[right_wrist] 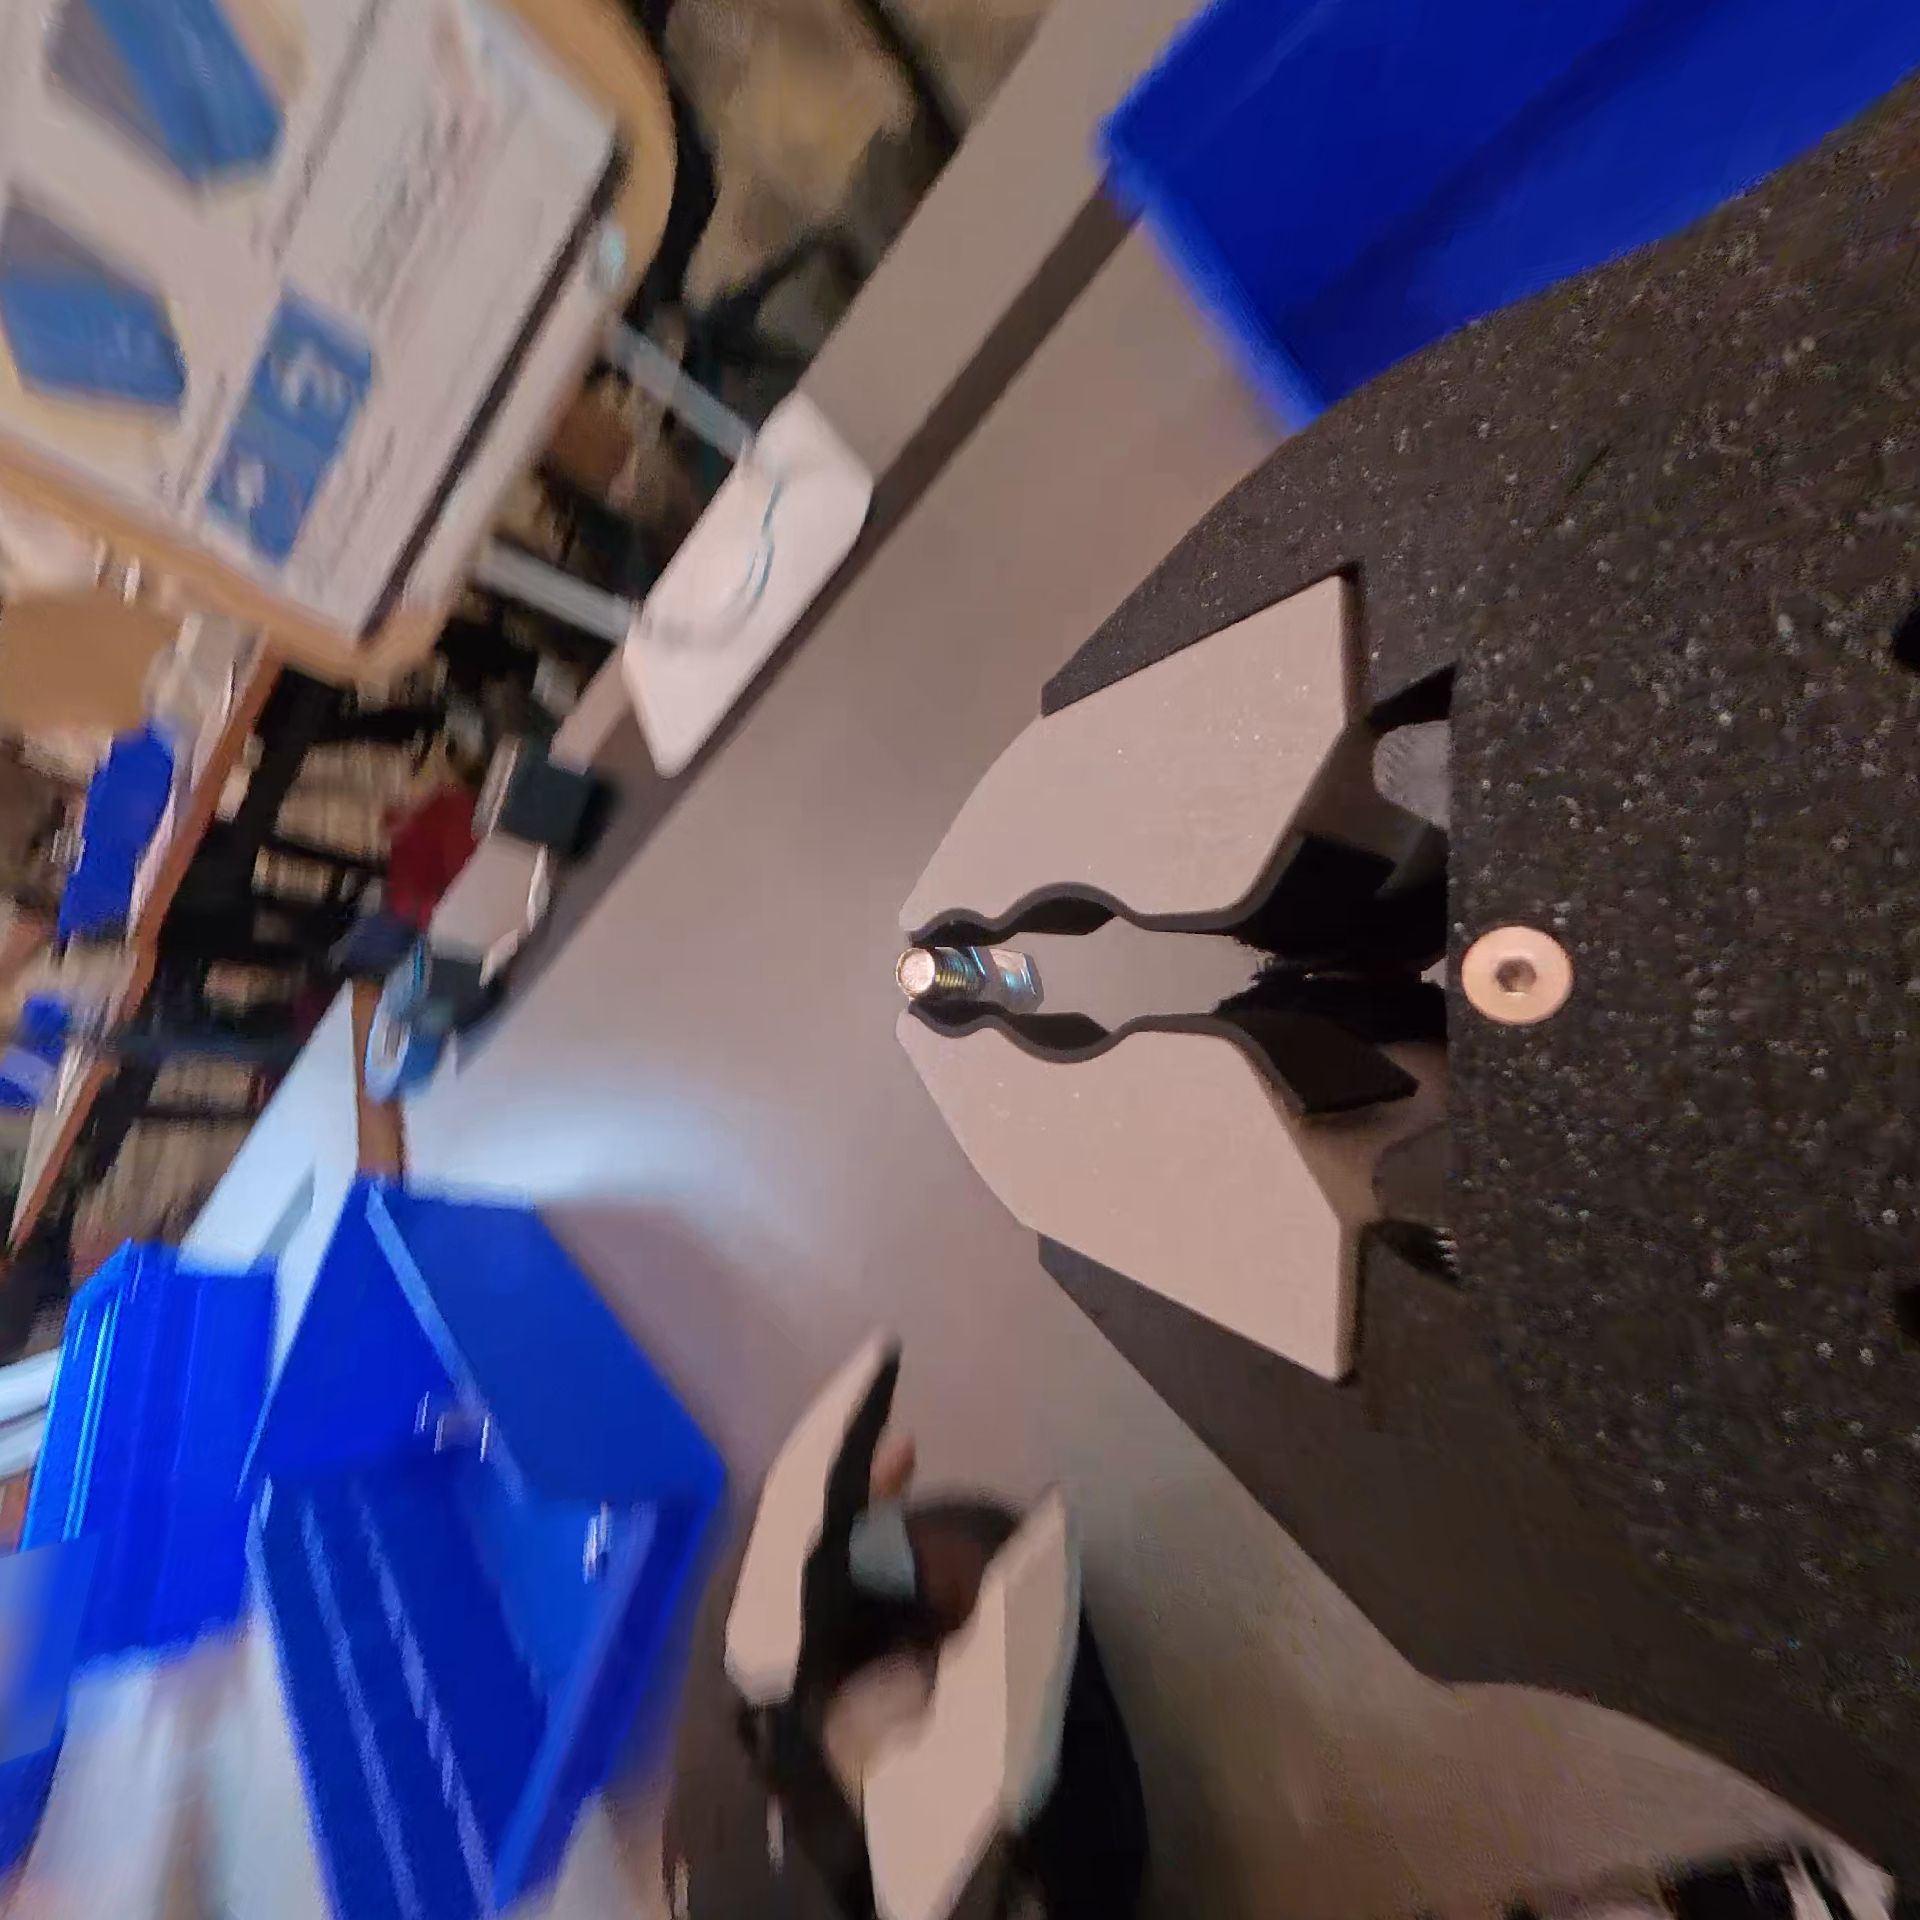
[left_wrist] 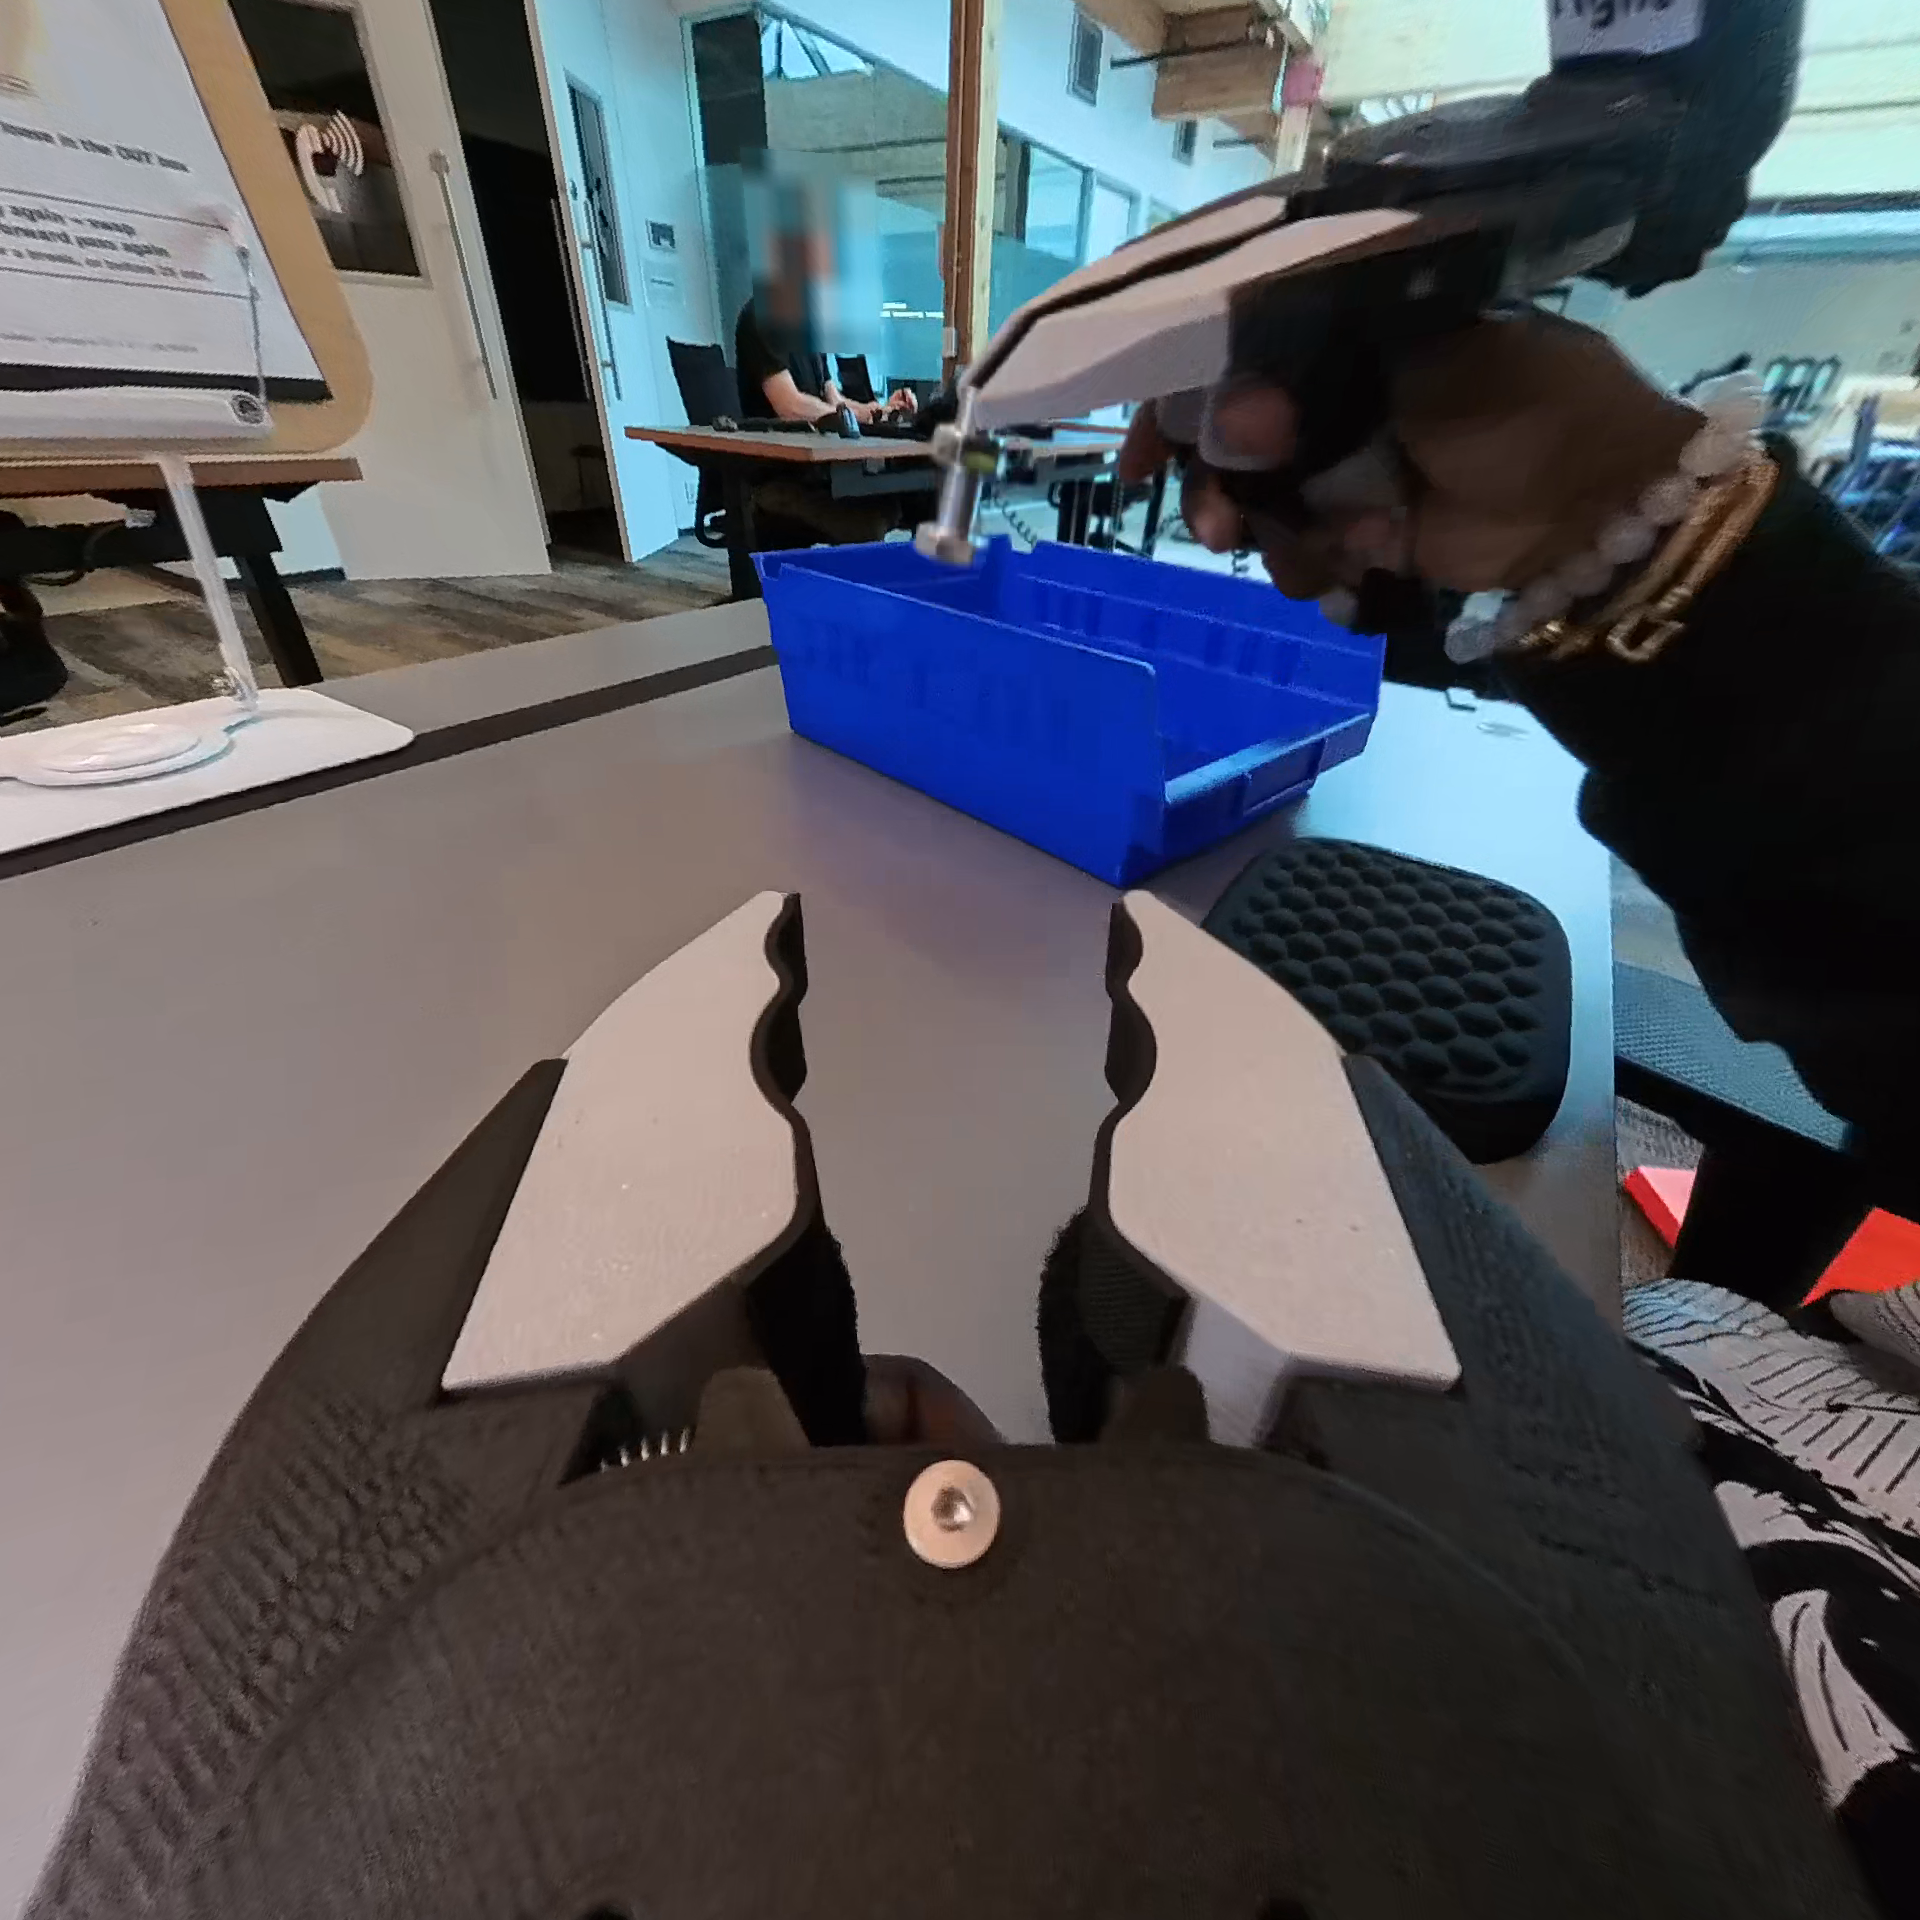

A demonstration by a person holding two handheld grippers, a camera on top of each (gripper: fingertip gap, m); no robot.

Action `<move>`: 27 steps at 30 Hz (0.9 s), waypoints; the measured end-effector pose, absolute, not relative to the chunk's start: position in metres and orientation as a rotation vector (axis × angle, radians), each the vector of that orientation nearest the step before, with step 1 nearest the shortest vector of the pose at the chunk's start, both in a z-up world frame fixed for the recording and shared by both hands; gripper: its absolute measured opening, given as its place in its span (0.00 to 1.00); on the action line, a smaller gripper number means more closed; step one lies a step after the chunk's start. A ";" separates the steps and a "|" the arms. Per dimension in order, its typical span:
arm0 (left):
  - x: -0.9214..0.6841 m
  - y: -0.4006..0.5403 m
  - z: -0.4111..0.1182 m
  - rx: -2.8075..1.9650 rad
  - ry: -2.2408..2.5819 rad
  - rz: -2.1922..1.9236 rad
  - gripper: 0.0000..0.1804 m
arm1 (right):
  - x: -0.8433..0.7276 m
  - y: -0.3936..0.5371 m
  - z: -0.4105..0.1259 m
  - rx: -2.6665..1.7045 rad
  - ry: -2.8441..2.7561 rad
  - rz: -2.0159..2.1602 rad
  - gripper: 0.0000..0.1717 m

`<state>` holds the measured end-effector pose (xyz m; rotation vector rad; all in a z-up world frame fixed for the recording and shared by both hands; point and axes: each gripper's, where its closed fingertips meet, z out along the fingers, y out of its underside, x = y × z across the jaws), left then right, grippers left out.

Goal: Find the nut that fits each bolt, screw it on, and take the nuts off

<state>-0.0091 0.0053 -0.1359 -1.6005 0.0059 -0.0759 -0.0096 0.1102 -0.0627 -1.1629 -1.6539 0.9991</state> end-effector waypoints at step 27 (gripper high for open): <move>-0.016 0.003 -0.132 -1.571 -0.051 -0.111 0.29 | -0.013 0.381 -0.207 -1.951 -1.295 0.416 0.08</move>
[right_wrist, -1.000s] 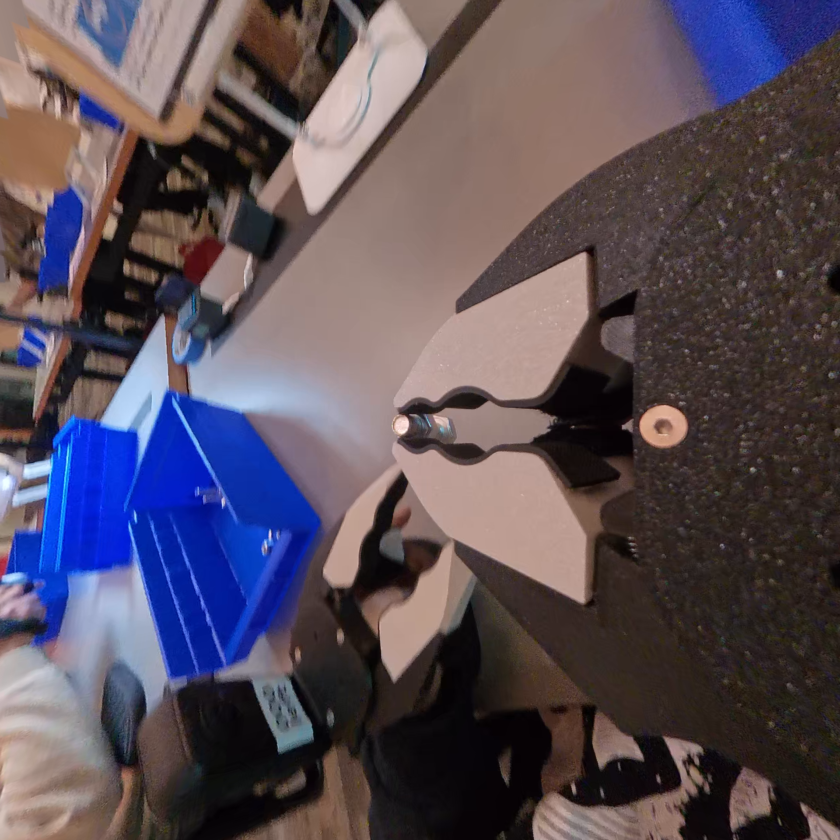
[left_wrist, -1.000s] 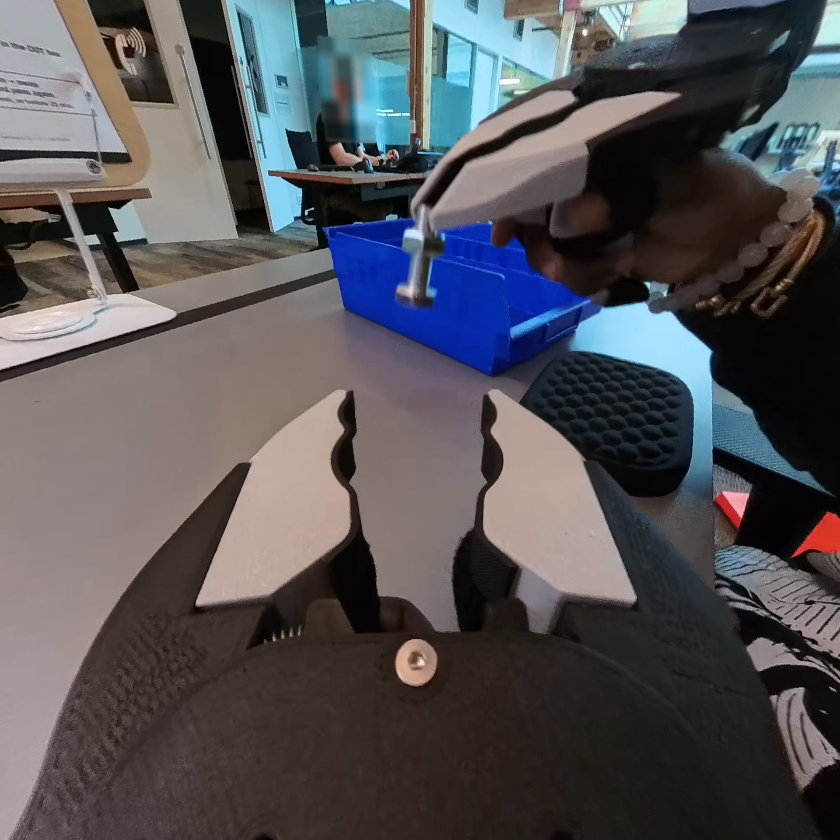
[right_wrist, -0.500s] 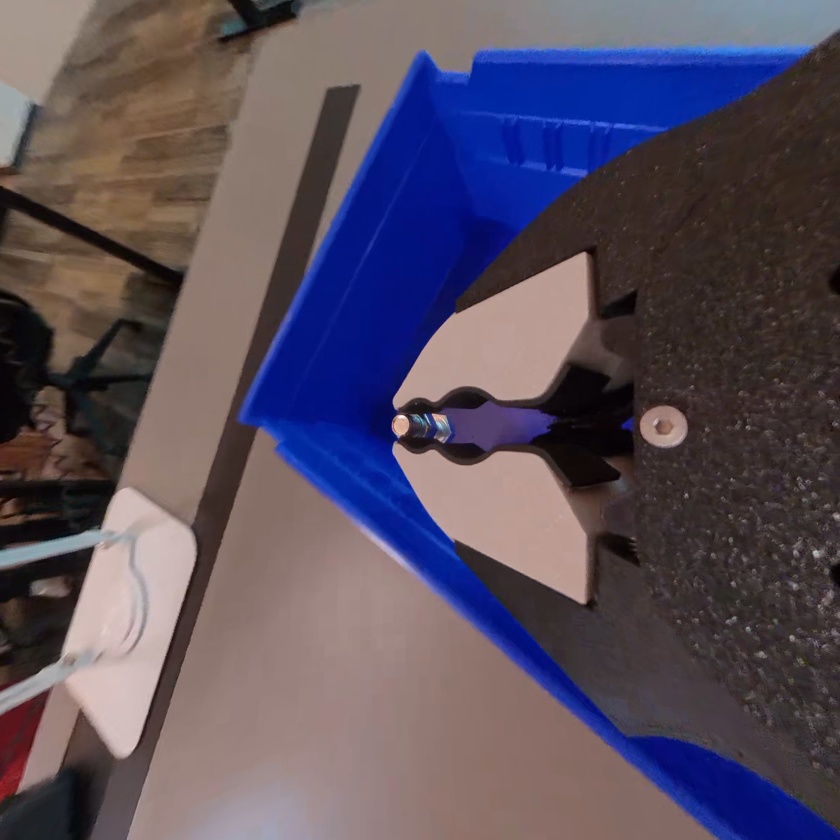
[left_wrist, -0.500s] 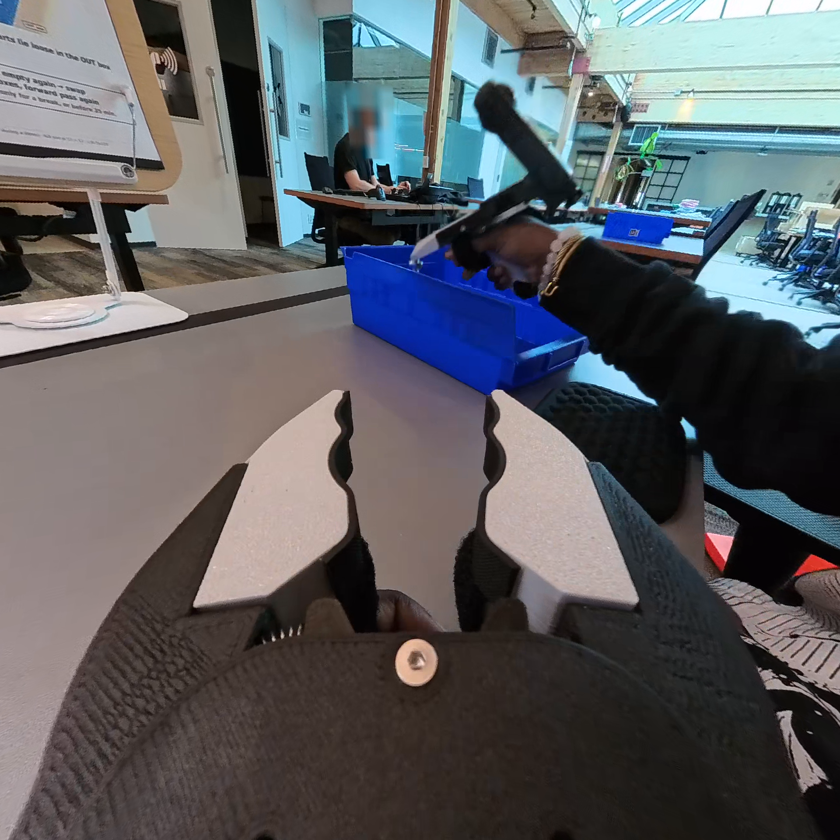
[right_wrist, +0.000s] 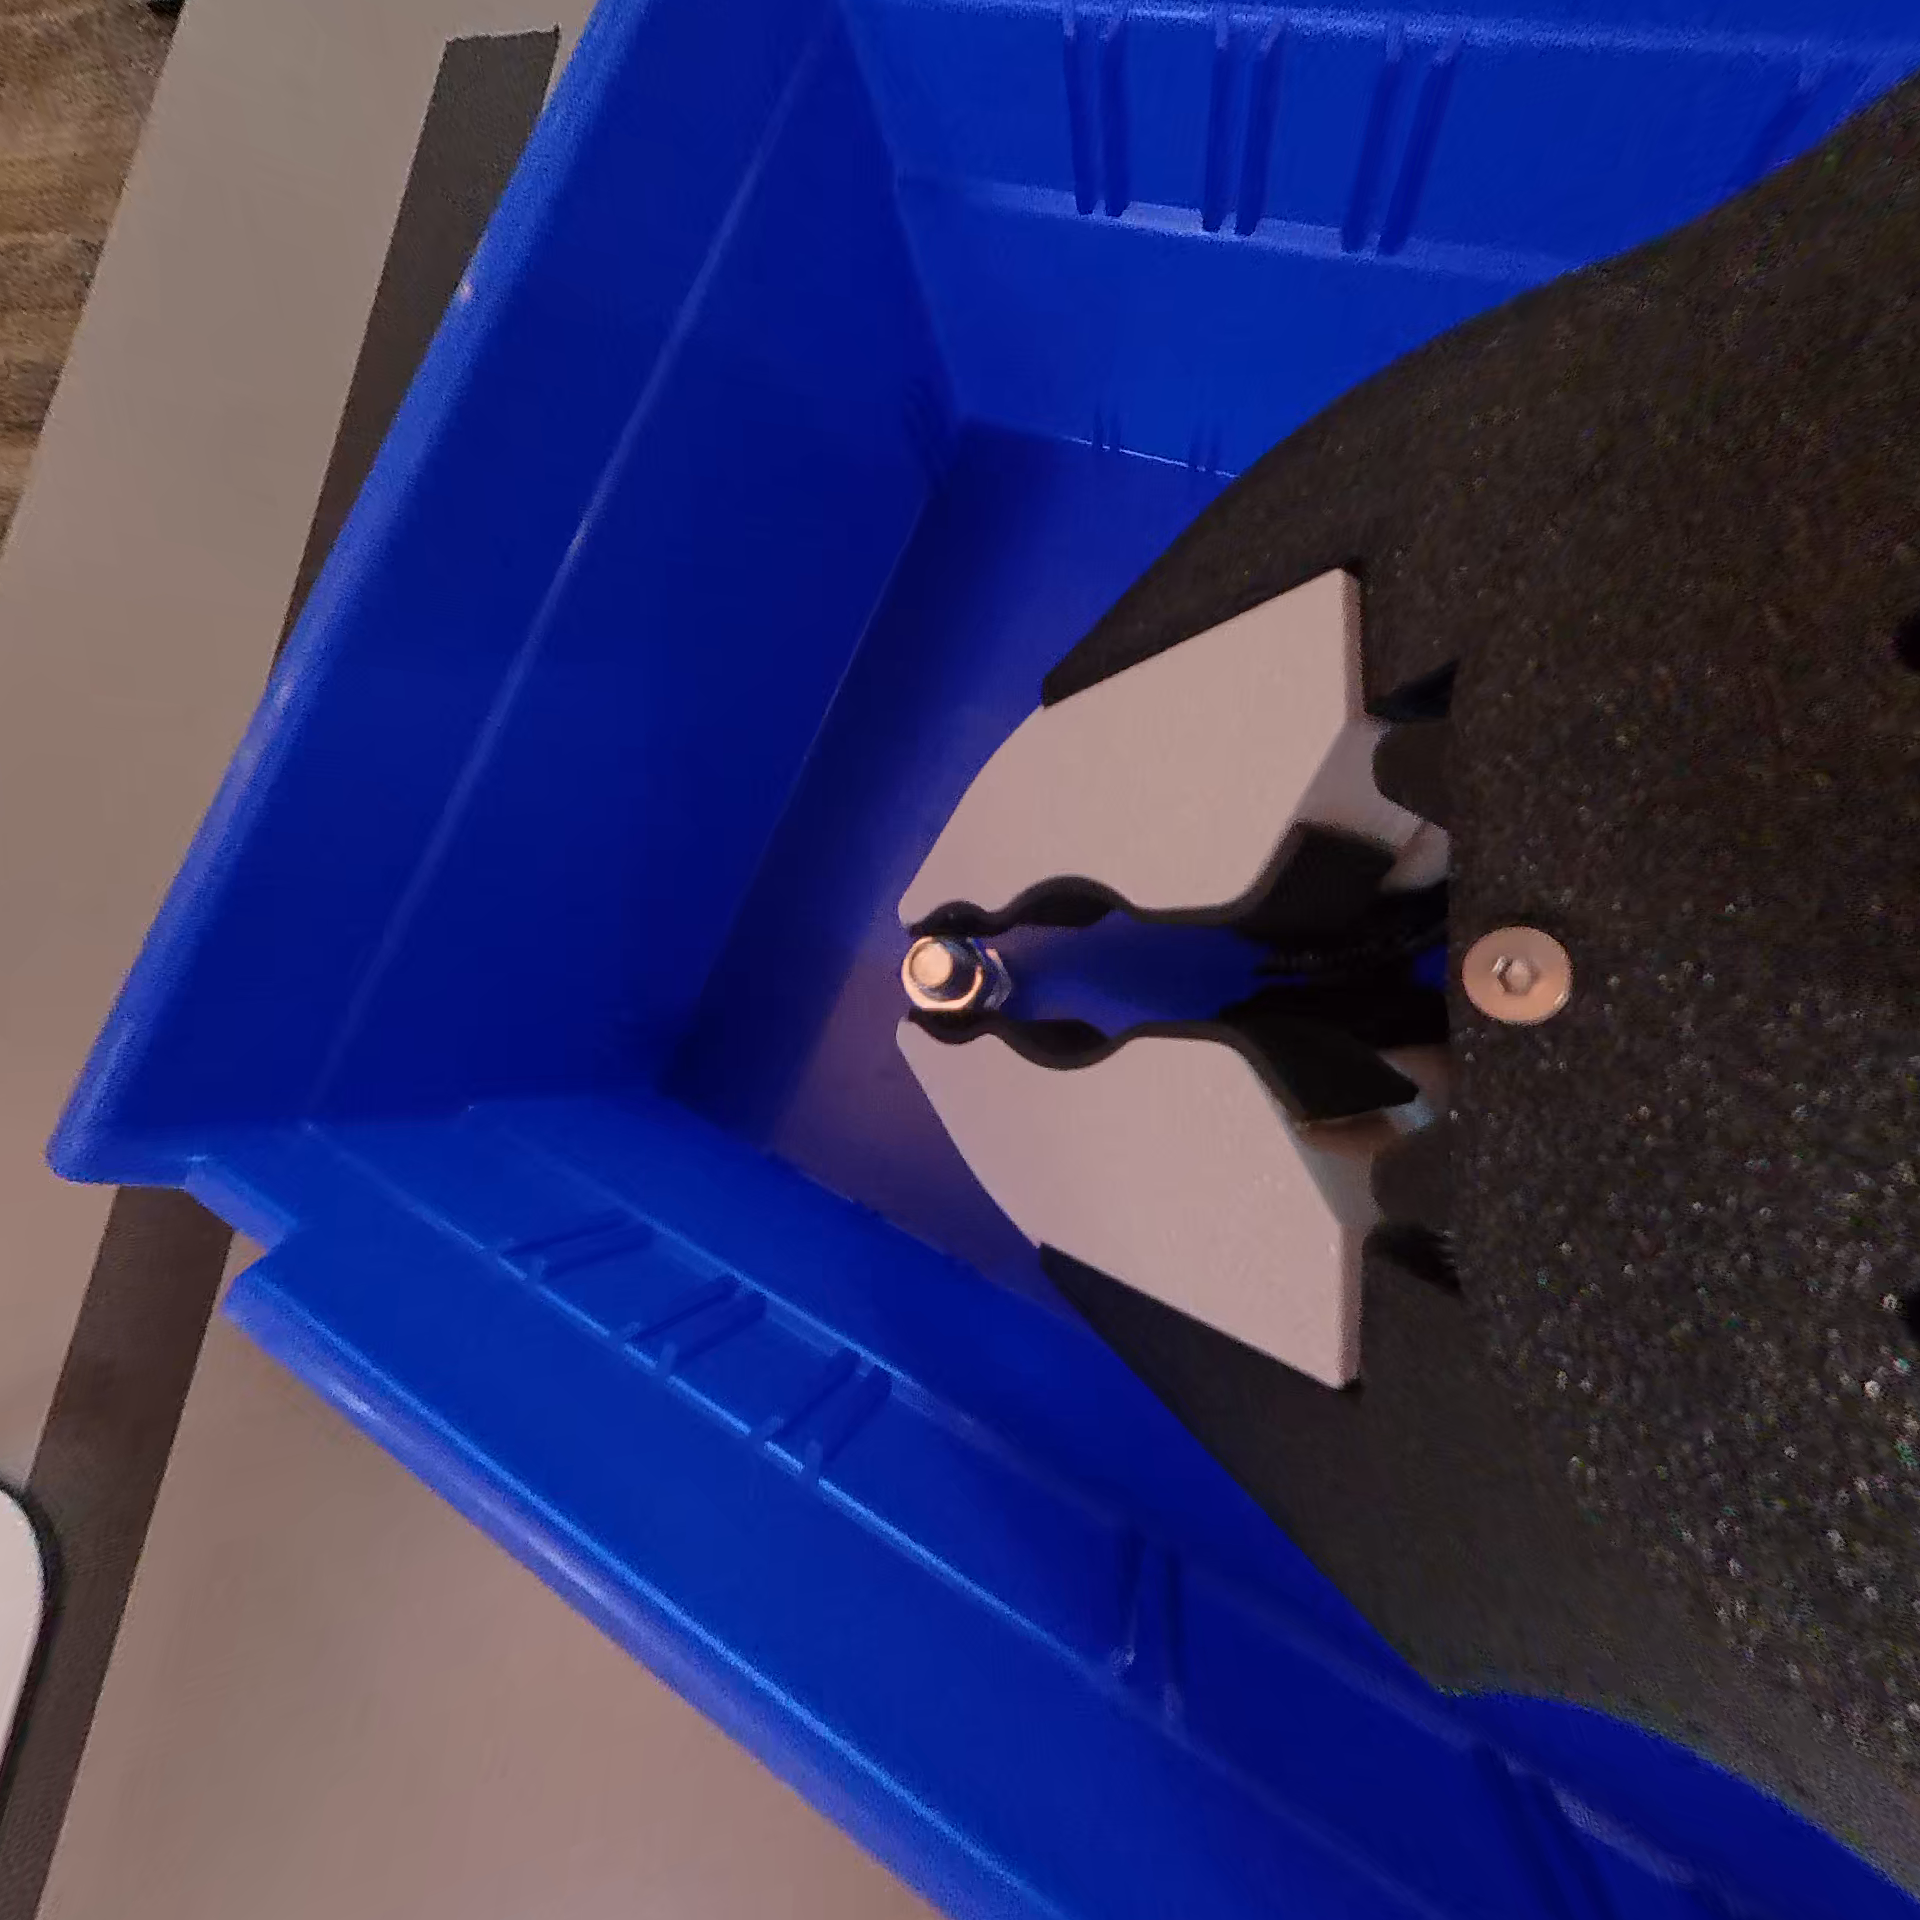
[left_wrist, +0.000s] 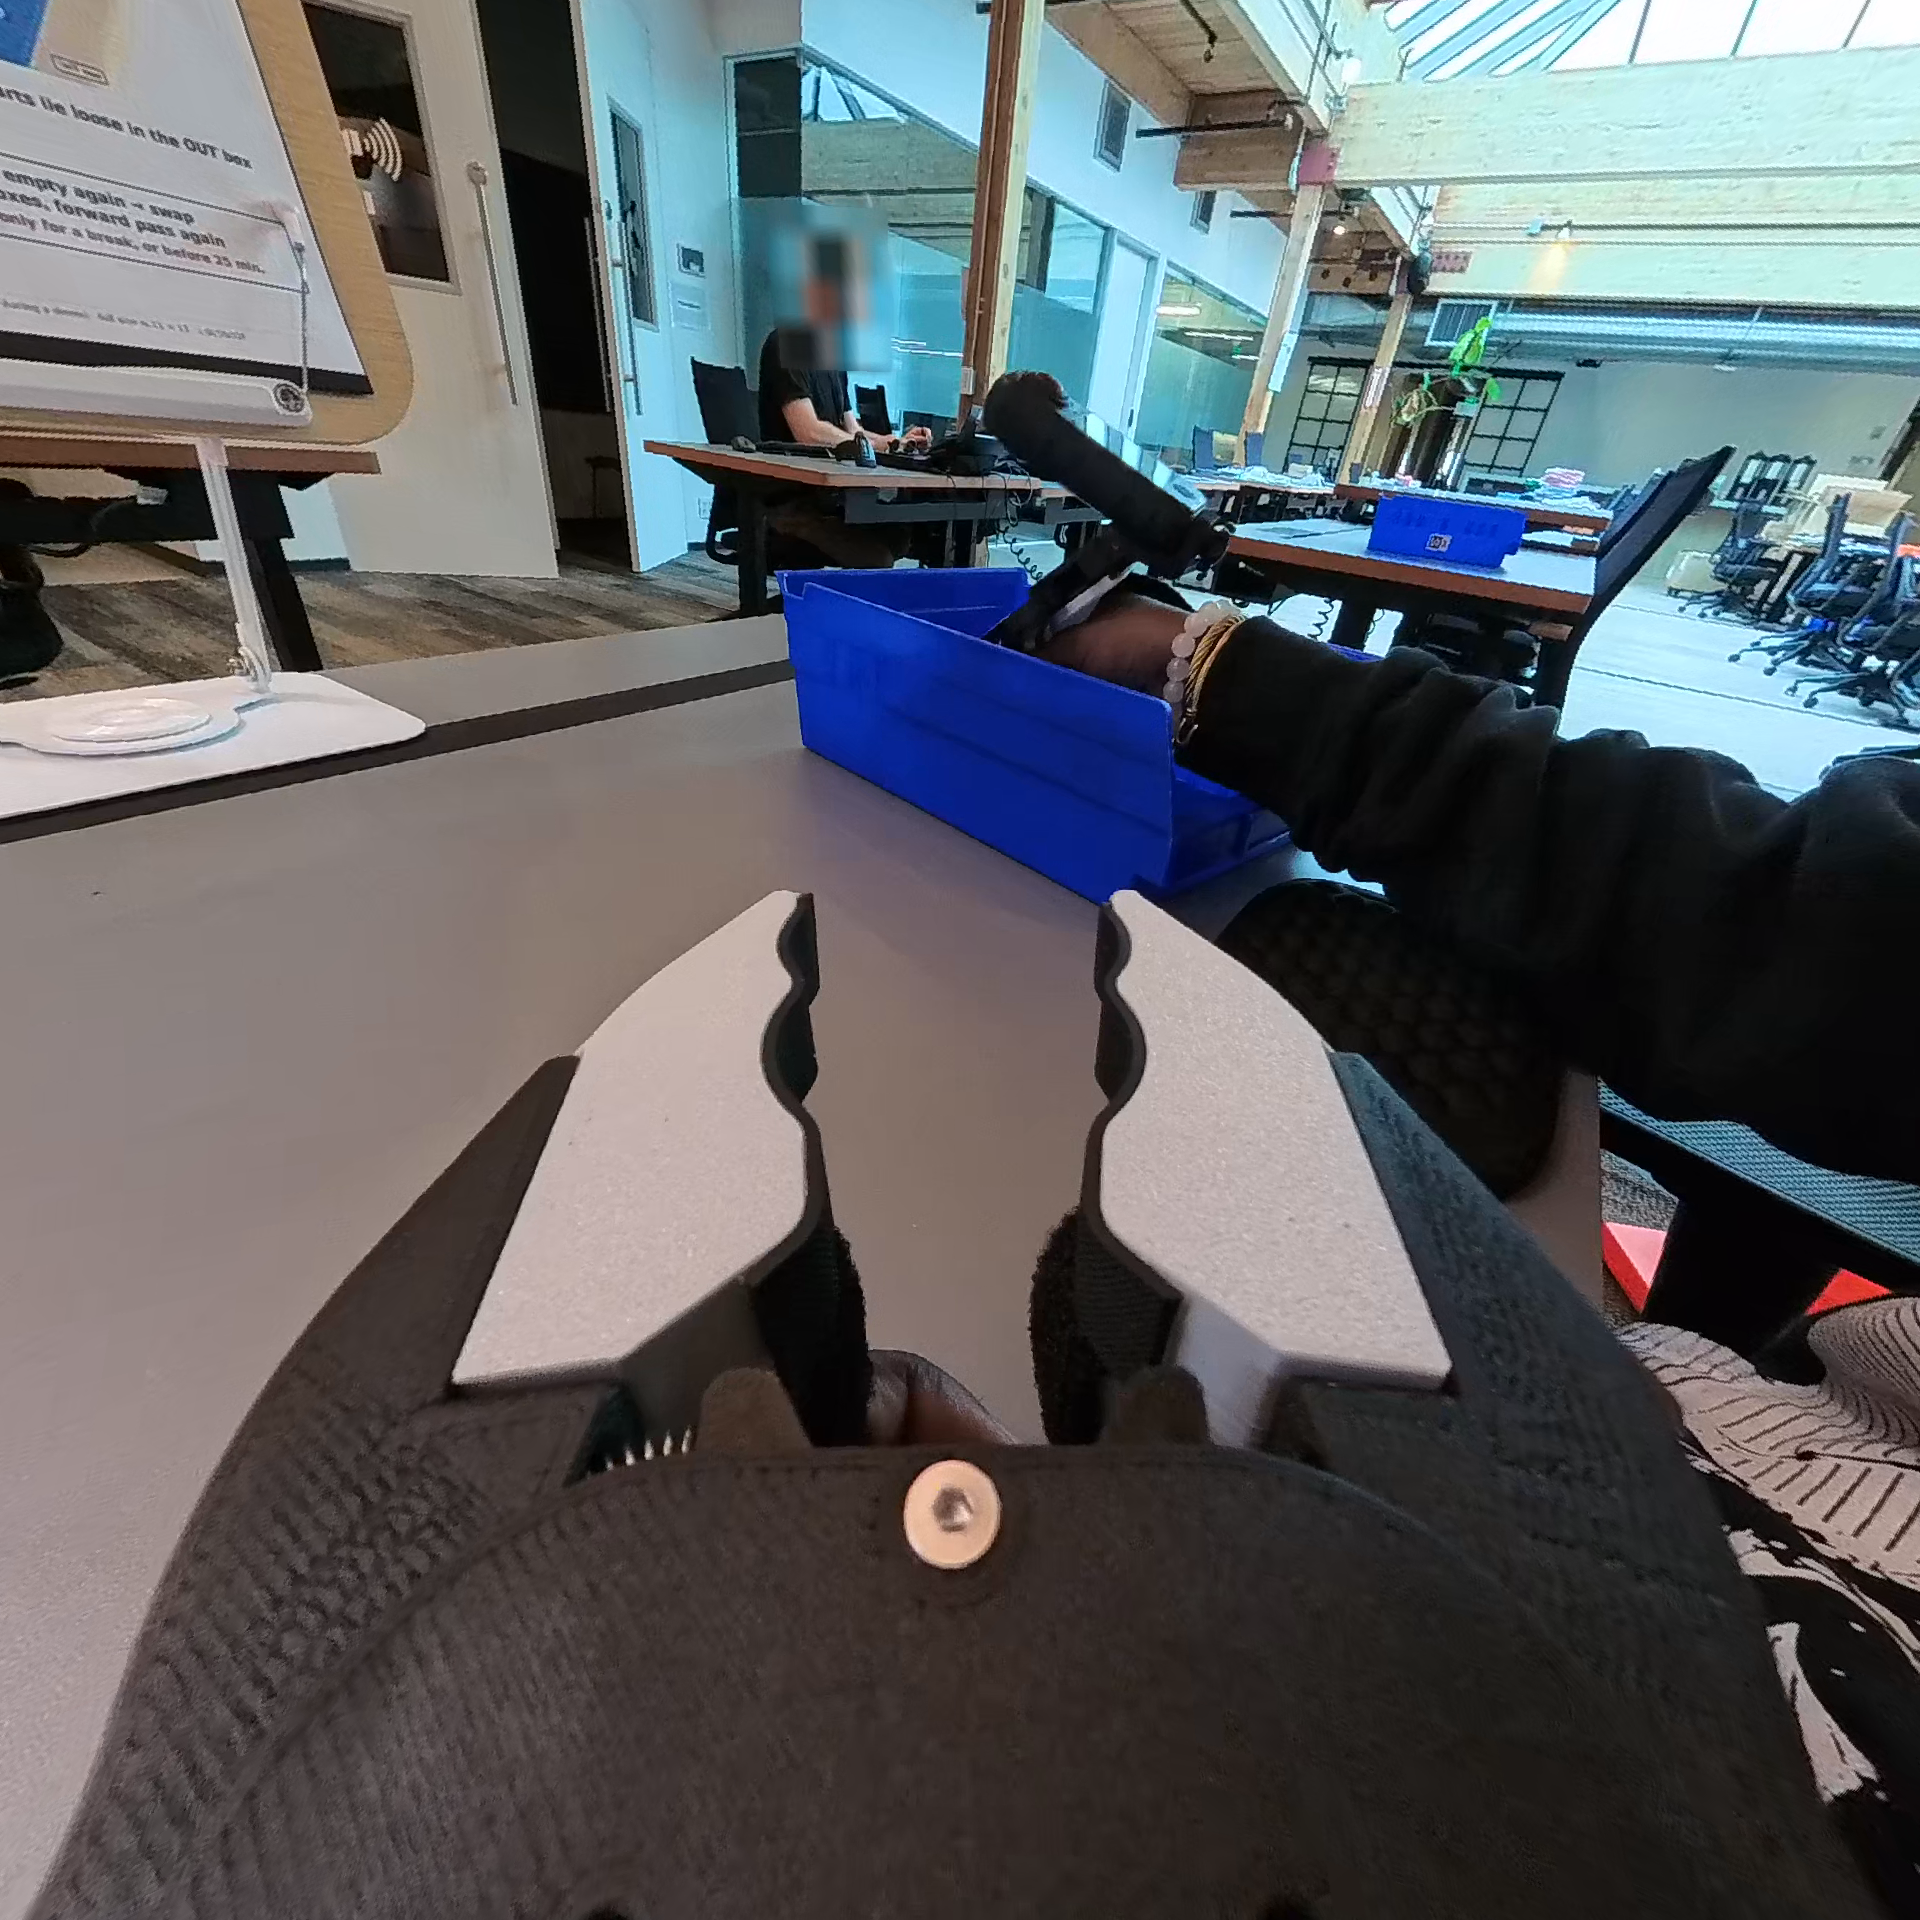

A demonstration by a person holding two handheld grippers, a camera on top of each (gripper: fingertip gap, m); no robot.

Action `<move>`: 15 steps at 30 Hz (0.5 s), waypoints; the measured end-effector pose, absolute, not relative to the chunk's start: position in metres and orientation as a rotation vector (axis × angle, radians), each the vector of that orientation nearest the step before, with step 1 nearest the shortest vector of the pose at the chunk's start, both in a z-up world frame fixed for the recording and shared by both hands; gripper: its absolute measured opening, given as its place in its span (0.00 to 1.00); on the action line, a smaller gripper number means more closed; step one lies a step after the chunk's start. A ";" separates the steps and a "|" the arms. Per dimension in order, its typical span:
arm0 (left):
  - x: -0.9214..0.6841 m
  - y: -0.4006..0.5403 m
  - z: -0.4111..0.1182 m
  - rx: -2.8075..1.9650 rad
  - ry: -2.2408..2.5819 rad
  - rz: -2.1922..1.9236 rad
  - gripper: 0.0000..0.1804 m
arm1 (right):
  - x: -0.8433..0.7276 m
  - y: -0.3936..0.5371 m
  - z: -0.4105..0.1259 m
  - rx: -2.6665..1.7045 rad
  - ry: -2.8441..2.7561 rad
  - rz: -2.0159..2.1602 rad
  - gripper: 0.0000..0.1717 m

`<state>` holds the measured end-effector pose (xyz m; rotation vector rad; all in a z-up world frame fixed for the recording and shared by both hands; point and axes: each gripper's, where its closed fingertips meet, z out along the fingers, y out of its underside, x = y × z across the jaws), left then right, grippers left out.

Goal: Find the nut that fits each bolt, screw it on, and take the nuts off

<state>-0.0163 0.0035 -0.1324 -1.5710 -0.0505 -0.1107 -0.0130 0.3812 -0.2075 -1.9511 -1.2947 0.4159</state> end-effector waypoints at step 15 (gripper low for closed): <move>-0.017 0.003 -0.132 -1.571 -0.061 -0.106 0.28 | 0.028 0.160 -0.036 -1.111 -1.207 1.259 0.25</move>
